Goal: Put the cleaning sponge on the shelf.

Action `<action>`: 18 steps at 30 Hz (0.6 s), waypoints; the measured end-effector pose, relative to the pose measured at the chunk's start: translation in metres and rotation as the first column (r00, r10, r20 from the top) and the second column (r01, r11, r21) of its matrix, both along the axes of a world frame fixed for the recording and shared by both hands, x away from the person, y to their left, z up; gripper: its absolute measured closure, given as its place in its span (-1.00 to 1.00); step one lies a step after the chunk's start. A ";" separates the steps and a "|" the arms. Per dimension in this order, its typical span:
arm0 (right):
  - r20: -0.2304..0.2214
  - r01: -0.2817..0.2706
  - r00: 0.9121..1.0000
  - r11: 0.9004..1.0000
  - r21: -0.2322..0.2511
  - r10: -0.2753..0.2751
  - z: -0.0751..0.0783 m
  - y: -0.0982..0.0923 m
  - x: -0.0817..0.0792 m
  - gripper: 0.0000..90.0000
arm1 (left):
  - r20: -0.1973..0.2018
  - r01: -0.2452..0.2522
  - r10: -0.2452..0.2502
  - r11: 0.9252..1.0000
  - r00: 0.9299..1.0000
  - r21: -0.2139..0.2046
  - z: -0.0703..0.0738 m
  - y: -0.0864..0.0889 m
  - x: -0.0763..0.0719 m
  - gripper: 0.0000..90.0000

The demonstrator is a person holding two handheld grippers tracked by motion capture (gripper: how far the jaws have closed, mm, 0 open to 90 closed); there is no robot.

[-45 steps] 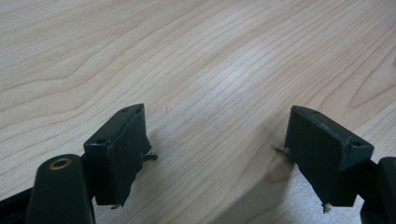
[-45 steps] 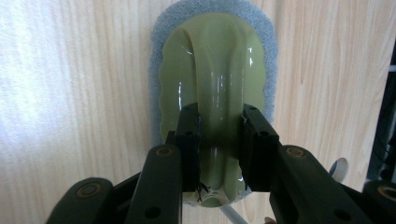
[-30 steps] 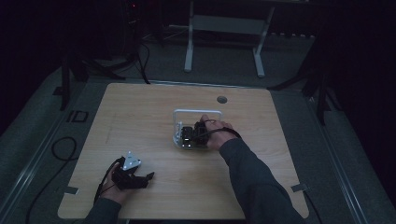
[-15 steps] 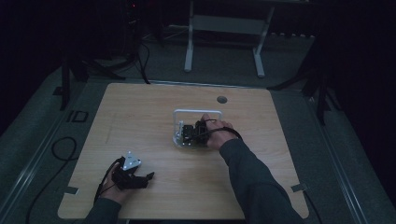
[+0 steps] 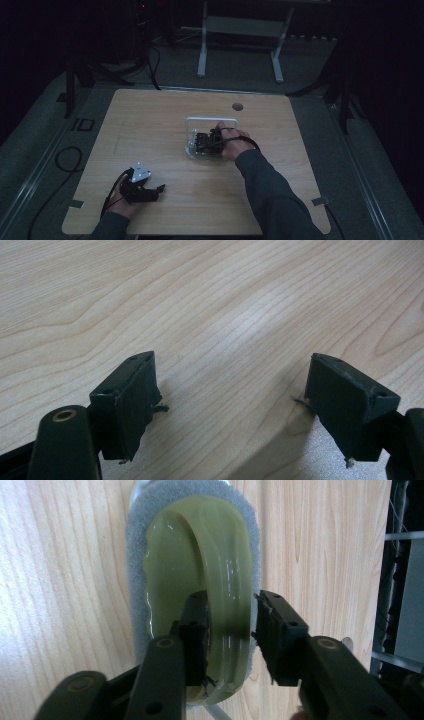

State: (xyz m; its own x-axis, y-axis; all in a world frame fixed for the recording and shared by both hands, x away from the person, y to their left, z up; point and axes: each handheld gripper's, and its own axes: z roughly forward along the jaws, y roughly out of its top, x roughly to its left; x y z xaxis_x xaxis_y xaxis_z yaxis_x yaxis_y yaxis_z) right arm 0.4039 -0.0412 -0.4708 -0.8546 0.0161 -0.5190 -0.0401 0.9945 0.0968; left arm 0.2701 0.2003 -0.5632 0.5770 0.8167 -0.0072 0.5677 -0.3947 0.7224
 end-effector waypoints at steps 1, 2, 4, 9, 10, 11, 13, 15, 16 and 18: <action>0.002 -0.002 1.000 1.000 0.004 0.002 0.001 0.000 0.000 0.38 | 0.000 0.000 0.000 1.000 1.000 0.000 0.000 0.000 0.000 -0.52; 0.003 -0.003 1.000 1.000 0.009 0.003 0.002 -0.001 -0.001 0.35 | 0.000 0.000 0.000 1.000 1.000 0.000 0.000 0.000 0.000 -0.52; 0.000 -0.001 1.000 1.000 0.017 0.001 0.004 -0.001 -0.002 0.30 | 0.001 0.000 0.000 1.000 1.000 0.000 0.000 0.000 0.000 -0.52; 0.002 -0.007 1.000 0.999 0.038 0.007 0.011 -0.002 -0.007 0.23 | 0.001 0.000 0.000 1.000 1.000 0.000 0.000 0.000 0.000 -0.52; 0.001 -0.006 1.000 0.999 0.042 0.006 0.012 -0.002 -0.008 0.22 | 0.001 0.000 0.000 1.000 1.000 0.000 0.000 0.000 0.000 -0.52; 0.004 -0.009 1.000 0.999 0.045 0.009 0.013 -0.003 -0.010 0.20 | 0.001 0.000 0.000 1.000 1.000 0.001 0.000 0.000 0.000 -0.52; 0.006 -0.013 1.000 0.999 0.050 0.013 0.016 -0.003 -0.012 0.18 | 0.001 0.000 0.000 1.000 1.000 0.001 0.000 0.000 0.000 -0.52; 0.001 -0.011 1.000 0.998 0.065 0.011 0.018 -0.004 -0.014 0.15 | 0.001 0.000 0.000 1.000 1.000 0.001 0.000 0.000 0.000 -0.52; -0.002 -0.009 1.000 0.997 0.075 0.009 0.020 -0.005 -0.014 0.15 | 0.001 0.000 0.000 1.000 1.000 0.000 0.000 0.000 0.000 -0.52; -0.008 0.001 1.000 0.996 0.090 -0.001 0.022 -0.007 -0.016 0.12 | 0.001 0.000 0.000 1.000 1.000 0.001 0.000 0.000 0.000 -0.52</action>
State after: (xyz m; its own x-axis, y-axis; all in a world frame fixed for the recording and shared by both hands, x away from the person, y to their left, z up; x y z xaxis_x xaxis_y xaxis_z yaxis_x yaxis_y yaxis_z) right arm 0.3884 -0.0486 -0.4489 -0.8589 0.0632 -0.5082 -0.0380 0.9818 0.1863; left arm 0.2702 0.2004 -0.5632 0.5772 0.8166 -0.0058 0.5666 -0.3954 0.7229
